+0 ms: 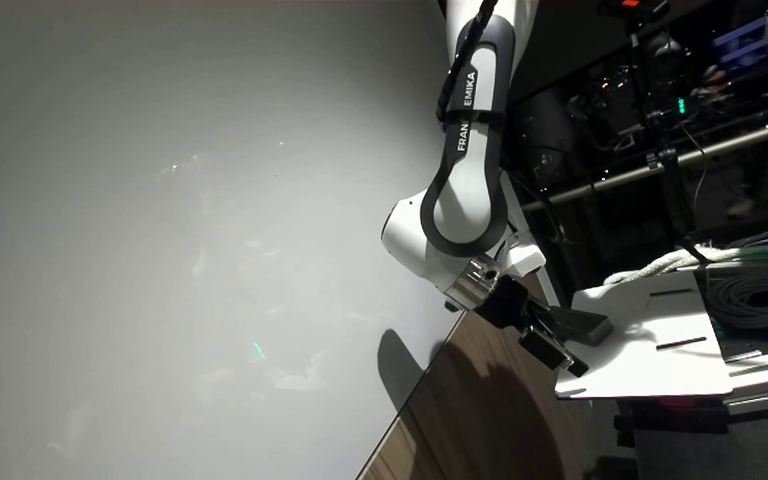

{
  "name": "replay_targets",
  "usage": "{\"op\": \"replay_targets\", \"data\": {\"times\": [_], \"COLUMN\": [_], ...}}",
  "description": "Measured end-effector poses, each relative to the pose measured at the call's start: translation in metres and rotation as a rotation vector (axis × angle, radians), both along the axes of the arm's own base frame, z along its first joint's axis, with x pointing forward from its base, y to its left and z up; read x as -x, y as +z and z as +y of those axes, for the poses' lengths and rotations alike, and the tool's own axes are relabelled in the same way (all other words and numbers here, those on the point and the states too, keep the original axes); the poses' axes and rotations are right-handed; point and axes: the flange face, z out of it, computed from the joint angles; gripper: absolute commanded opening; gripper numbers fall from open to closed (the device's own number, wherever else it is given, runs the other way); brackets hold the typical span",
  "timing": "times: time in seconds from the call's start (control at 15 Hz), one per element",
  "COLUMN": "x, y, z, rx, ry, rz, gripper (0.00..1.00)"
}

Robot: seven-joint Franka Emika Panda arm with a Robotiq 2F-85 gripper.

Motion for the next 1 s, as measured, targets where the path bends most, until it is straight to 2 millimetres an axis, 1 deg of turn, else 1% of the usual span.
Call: {"op": "replay_targets", "data": {"times": [0.2,0.47,0.73,1.0], "x": [0.004,0.006,0.007,0.023], "y": [-0.008,-0.011,-0.010,-0.005], "z": [0.004,0.002,-0.005,-0.017], "rx": [-0.020,-0.029,-0.031,-0.034], "ry": [0.030,0.042,0.031,0.007], "rz": [0.001,0.005,0.008,0.024], "gripper": [1.00,1.00,1.00,1.00]}}
